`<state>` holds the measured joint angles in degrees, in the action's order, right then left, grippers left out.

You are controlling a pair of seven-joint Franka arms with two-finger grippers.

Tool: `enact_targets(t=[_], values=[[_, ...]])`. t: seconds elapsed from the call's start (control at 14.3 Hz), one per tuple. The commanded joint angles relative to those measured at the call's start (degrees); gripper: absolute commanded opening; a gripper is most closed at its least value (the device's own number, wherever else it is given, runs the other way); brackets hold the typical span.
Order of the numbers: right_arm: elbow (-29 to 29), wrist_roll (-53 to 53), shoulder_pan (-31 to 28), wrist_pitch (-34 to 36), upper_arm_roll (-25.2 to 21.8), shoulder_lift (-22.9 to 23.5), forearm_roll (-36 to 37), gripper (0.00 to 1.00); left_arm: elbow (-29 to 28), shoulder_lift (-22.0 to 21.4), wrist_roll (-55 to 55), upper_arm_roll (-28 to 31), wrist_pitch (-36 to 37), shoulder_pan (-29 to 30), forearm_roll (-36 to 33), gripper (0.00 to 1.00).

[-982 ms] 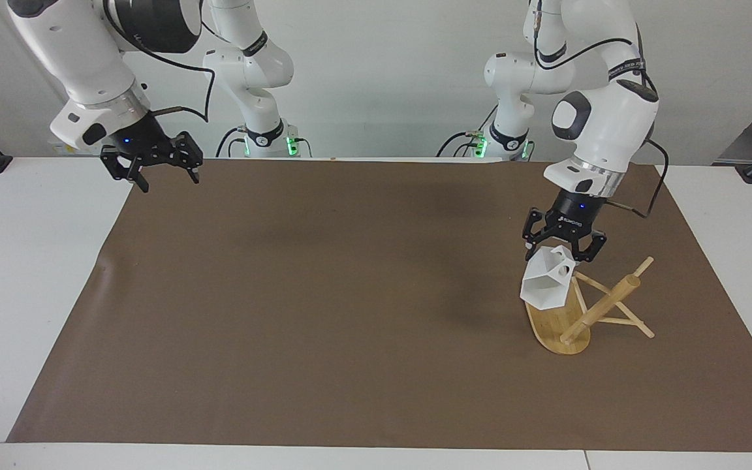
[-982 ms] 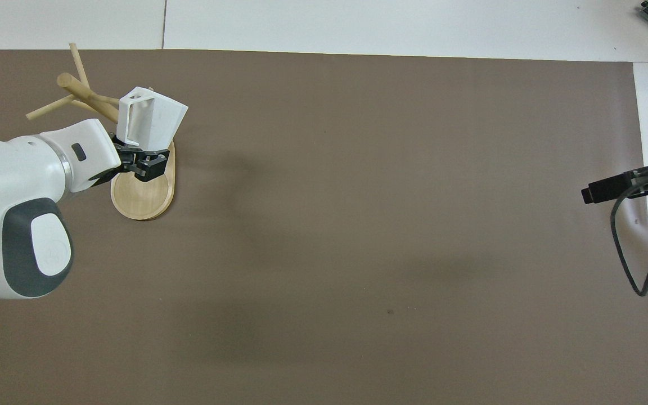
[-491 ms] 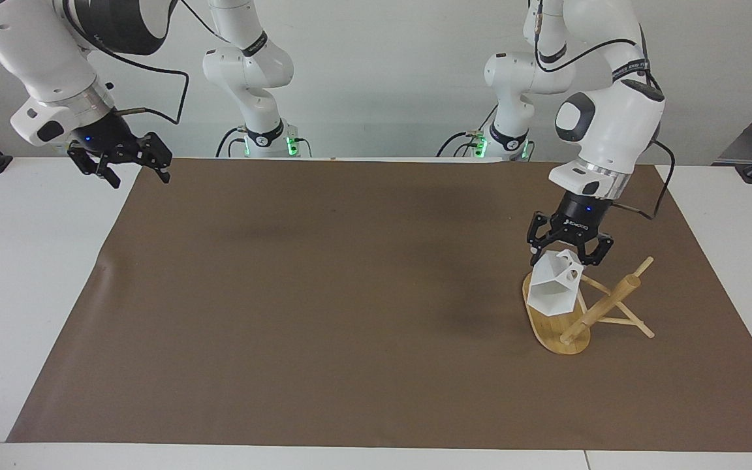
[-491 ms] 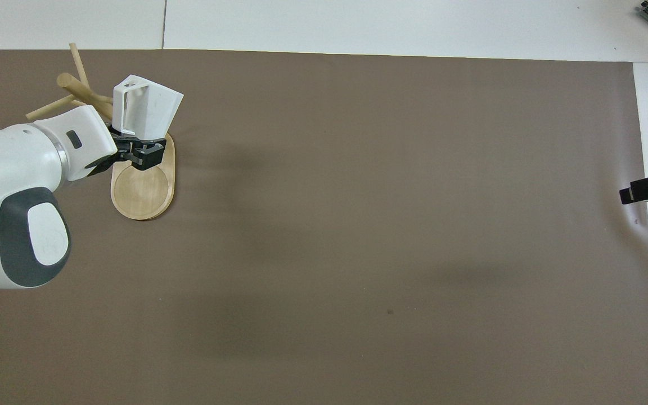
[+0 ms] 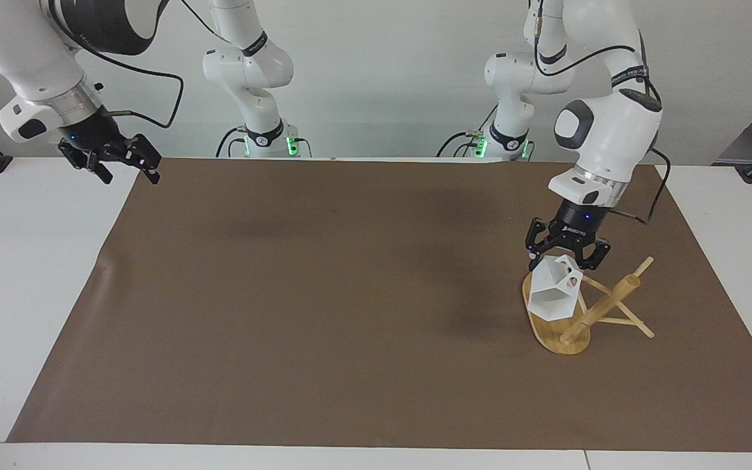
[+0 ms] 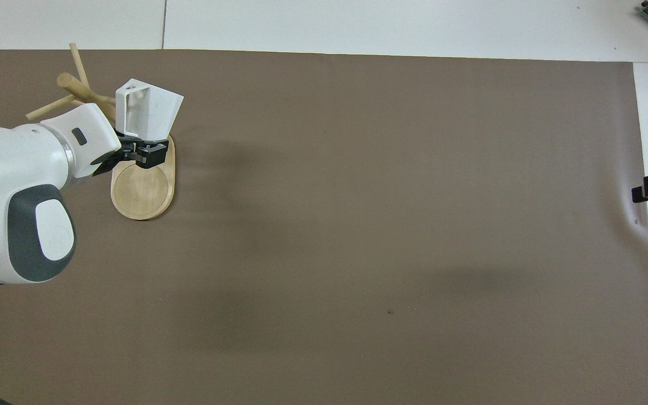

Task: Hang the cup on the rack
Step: 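Lower the cup onto a rack peg with the left gripper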

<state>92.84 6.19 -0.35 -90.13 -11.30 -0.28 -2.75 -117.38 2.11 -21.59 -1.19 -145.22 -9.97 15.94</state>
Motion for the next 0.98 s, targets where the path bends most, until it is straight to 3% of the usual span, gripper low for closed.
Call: enact_targets(t=[0.0,0.49,0.91], values=[[-0.65,-2.06,0.09,1.36,-0.21,0.19,0.99,1.00,0.83,0.44,2.94,0.31,0.02,1.43,-1.53,0.00],[-0.65,-2.23,0.00,2.15,0.14,0.19,1.08,1.00,0.66,0.79,7.25,0.32,0.73,2.50,-1.53,0.00],[-0.65,-2.32,0.52,1.71,1.19,0.10,5.29,1.00,1.01,2.29,12.89,0.40,0.64,2.67,-1.53,0.00]])
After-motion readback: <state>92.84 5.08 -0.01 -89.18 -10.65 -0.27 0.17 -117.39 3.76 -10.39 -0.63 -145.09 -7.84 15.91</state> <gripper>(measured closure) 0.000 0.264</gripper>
